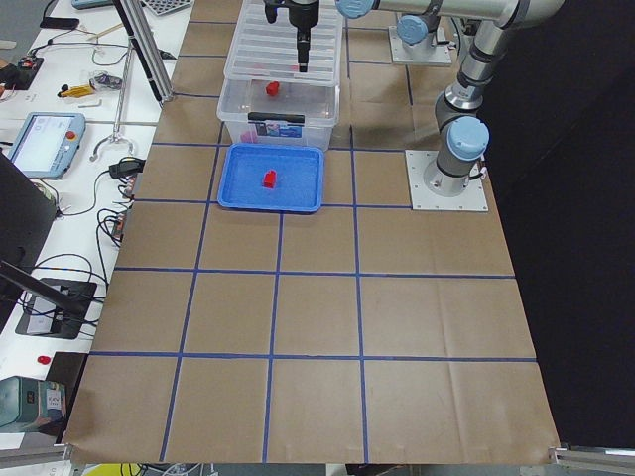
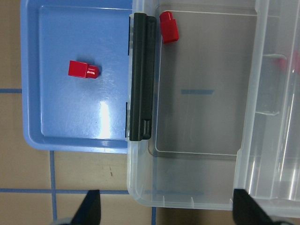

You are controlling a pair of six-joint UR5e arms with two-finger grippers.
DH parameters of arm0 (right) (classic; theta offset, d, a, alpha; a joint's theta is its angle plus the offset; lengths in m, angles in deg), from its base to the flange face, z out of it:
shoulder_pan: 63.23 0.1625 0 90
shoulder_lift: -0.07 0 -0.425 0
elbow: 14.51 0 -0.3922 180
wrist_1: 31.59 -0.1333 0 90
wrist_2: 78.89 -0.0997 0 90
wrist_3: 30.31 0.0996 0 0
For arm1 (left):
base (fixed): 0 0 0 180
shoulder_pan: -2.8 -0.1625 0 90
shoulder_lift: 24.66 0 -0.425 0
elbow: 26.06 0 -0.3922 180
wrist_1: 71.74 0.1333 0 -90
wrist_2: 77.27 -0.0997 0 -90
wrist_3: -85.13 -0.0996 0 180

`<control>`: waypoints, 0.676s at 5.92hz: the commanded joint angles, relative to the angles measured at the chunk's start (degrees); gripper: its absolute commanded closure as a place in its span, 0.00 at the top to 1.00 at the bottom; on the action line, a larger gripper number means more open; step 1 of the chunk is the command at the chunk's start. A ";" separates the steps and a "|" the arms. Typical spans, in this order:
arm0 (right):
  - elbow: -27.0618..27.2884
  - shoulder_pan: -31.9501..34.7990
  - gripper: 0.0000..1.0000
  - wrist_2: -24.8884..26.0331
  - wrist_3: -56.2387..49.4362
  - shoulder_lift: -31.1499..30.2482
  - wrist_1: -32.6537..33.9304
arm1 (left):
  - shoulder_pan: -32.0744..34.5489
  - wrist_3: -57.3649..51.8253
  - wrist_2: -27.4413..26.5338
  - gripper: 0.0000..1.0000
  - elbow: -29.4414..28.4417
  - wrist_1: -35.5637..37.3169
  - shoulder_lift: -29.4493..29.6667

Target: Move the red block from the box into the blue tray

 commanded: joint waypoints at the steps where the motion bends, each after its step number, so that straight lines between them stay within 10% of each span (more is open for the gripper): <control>1: -0.03 1.94 1.00 -0.42 1.28 -0.01 -0.11 | 0.00 1.62 0.03 0.98 1.15 0.03 -0.75; 4: 0.06 3.09 1.00 -0.51 2.61 -0.36 -0.81 | -0.08 1.44 -0.05 0.98 2.12 0.03 -1.36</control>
